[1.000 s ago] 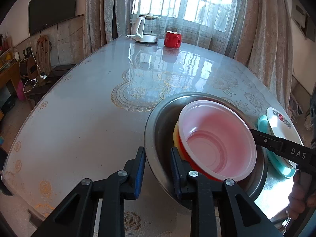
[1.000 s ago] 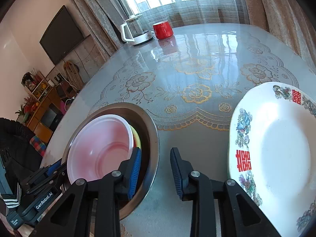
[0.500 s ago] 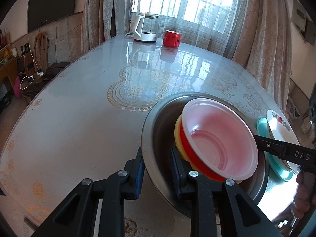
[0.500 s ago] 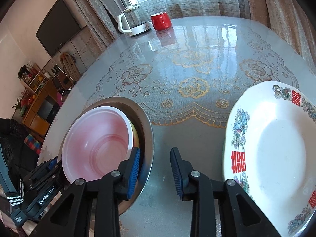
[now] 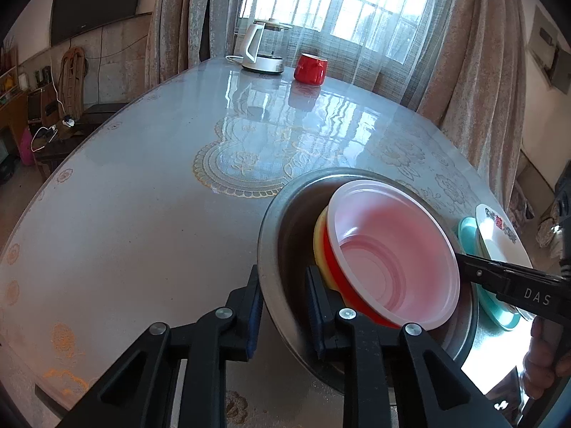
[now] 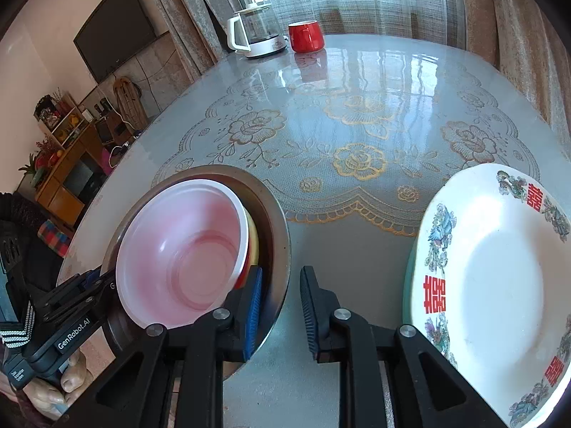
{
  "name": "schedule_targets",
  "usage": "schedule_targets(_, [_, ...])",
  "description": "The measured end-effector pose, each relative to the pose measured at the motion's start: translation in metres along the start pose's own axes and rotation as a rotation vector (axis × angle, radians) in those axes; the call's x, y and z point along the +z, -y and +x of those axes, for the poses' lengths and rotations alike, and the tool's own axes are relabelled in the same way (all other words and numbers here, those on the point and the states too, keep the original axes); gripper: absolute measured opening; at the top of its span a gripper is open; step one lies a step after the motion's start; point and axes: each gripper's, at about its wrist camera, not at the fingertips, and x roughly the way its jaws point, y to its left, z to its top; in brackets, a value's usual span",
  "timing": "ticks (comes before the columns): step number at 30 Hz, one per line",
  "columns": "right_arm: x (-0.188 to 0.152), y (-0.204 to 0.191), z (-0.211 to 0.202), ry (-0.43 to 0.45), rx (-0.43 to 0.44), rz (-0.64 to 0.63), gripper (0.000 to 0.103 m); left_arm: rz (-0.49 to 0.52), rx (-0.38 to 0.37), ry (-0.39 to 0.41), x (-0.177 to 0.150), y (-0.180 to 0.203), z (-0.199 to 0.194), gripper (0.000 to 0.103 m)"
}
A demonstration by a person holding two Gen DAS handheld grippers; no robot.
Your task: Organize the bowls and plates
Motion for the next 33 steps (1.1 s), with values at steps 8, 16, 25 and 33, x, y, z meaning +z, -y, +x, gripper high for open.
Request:
schedule_targets(8, [0.006,0.008,0.016,-0.08,0.059,0.022,0.028,0.015,0.03,0.001,-0.001,0.0,-0.004,0.021])
schedule_targets(16, [-0.007,0.005,0.026,-0.083,0.145,0.054,0.016,0.015,0.025,0.012,-0.009,0.003,-0.012,0.021])
schedule_targets(25, [-0.009,0.006,0.021,-0.078,0.145,0.051,0.017,-0.017,0.015,0.0,-0.015,0.004,-0.015,0.021])
schedule_targets(33, [-0.014,0.007,0.017,-0.055,0.136,0.041,0.017,-0.008,0.024,0.007,-0.02,0.009,-0.018,0.021])
